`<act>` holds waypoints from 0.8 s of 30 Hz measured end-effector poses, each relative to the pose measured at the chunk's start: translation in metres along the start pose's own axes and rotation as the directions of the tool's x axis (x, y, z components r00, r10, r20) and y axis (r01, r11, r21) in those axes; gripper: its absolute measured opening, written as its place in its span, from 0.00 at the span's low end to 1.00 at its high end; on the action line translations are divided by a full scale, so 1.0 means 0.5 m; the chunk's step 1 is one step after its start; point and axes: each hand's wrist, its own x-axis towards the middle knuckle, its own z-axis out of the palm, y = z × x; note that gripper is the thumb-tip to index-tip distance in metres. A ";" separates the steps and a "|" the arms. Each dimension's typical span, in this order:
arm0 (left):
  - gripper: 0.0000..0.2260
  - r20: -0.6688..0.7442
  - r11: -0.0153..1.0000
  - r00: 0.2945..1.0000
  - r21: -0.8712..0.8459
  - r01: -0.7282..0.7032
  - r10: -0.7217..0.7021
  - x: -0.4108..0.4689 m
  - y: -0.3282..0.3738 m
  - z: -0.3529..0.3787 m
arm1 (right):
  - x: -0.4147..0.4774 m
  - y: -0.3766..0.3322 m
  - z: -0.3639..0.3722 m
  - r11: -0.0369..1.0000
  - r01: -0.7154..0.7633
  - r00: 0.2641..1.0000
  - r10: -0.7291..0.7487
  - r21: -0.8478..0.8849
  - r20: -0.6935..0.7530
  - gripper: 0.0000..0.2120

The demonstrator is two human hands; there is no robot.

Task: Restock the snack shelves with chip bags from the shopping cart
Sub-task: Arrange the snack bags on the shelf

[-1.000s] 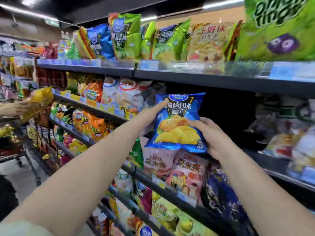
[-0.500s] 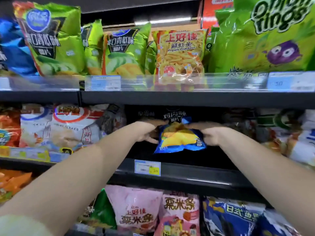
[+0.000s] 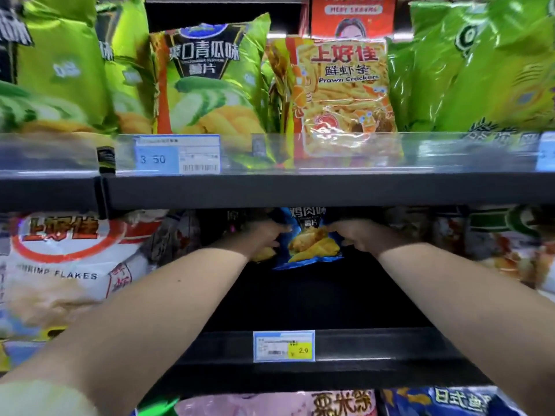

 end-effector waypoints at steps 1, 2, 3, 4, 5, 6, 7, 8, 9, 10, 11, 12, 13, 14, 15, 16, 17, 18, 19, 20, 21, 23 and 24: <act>0.16 -0.003 1.000 1.000 -0.015 -0.012 0.012 0.008 -0.004 0.002 | 0.001 0.000 0.001 1.000 -0.003 1.000 0.003 -0.005 0.009 0.14; 0.10 -0.013 0.999 0.999 -0.032 -0.030 0.029 0.010 -0.005 0.004 | 0.004 0.002 -0.001 1.000 -0.004 1.000 0.004 -0.021 0.023 0.11; 0.09 -0.038 0.997 0.996 -0.025 -0.077 0.076 0.020 -0.012 0.007 | 0.002 0.005 -0.003 0.999 -0.002 0.998 0.005 -0.051 0.059 0.10; 0.12 -0.074 0.991 0.989 -0.013 -0.130 0.129 0.026 -0.019 0.008 | 0.003 0.010 -0.004 0.996 0.000 0.995 0.009 -0.086 0.102 0.11; 0.14 -0.106 0.981 0.976 0.037 -0.189 0.192 0.037 -0.027 0.009 | 0.003 0.015 -0.005 0.993 0.006 0.992 0.009 -0.116 0.129 0.15; 0.16 -0.135 0.968 0.960 0.088 -0.235 0.245 0.043 -0.033 0.010 | 0.005 0.020 -0.005 0.990 0.011 0.992 0.007 -0.140 0.124 0.19; 0.17 -0.151 0.955 0.947 0.126 -0.268 0.285 0.050 -0.040 0.008 | 0.009 0.025 -0.002 0.987 0.026 0.994 -0.009 -0.156 0.113 0.22; 0.18 -0.165 0.942 0.933 0.157 -0.296 0.321 0.051 -0.042 0.006 | 0.016 0.029 0.003 0.985 0.040 0.996 -0.025 -0.166 0.091 0.24; 0.17 -0.155 0.925 0.923 0.209 -0.319 0.353 0.052 -0.042 0.002 | 0.029 0.035 0.006 0.984 0.058 0.997 -0.047 -0.169 0.067 0.27; 0.12 -0.117 0.900 0.922 0.293 -0.324 0.370 0.052 -0.043 -0.002 | 0.030 0.035 0.007 0.982 0.063 0.997 -0.054 -0.179 0.052 0.29; 0.13 -0.079 0.867 0.926 0.389 -0.312 0.369 0.061 -0.044 -0.009 | 0.028 0.032 0.010 0.982 0.070 0.997 -0.063 -0.177 0.047 0.32; 0.21 -0.049 0.831 0.938 0.482 -0.278 0.343 0.070 -0.046 -0.017 | 0.027 0.032 0.010 0.982 0.066 0.997 -0.058 -0.177 0.051 0.33; 0.27 -0.030 0.801 0.955 0.552 -0.230 0.295 0.072 -0.044 -0.026 | 0.021 0.027 0.010 0.983 0.060 0.997 -0.049 -0.176 0.065 0.34; 0.28 -0.008 0.771 0.969 0.608 -0.191 0.247 0.068 -0.041 -0.037 | 0.016 0.025 0.009 0.982 0.049 0.995 -0.032 -0.182 0.094 0.37; 0.28 0.014 0.747 0.977 0.642 -0.173 0.213 0.068 -0.041 -0.046 | 0.019 0.026 0.009 0.983 0.054 0.991 -0.031 -0.177 0.130 0.42; 0.28 0.041 0.740 0.982 0.651 -0.165 0.183 0.063 -0.040 -0.054 | 0.027 0.031 0.011 0.983 0.062 0.987 -0.035 -0.172 0.157 0.48; 0.28 0.064 0.745 0.982 0.644 -0.175 0.176 0.059 -0.040 -0.061 | 0.034 0.038 0.016 0.983 0.087 0.983 -0.059 -0.160 0.173 0.51; 0.30 0.086 0.749 0.980 0.633 -0.194 0.181 0.052 -0.040 -0.063 | 0.049 0.047 0.019 0.984 0.112 0.981 -0.087 -0.140 0.172 0.54; 0.32 0.103 0.759 0.975 0.614 -0.217 0.196 0.046 -0.039 -0.065 | 0.052 0.052 0.022 0.982 0.140 0.980 -0.120 -0.124 0.156 0.53; 0.35 0.109 0.778 0.973 0.584 -0.230 0.205 0.046 -0.043 -0.067 | 0.046 0.049 0.022 0.982 0.153 0.981 -0.138 -0.111 0.134 0.51; 0.36 0.109 0.791 0.971 0.564 -0.236 0.212 0.049 -0.047 -0.068 | 0.035 0.045 0.019 0.984 0.151 0.985 -0.141 -0.099 0.102 0.47; 0.35 0.090 0.789 0.971 0.569 -0.232 0.221 0.053 -0.053 -0.066 | 0.020 0.037 0.006 0.991 0.111 0.993 -0.108 -0.080 0.035 0.38; 0.34 0.066 0.788 0.969 0.569 -0.233 0.239 0.052 -0.056 -0.063 | 0.019 0.036 -0.003 0.993 0.095 0.995 -0.095 -0.075 0.000 0.34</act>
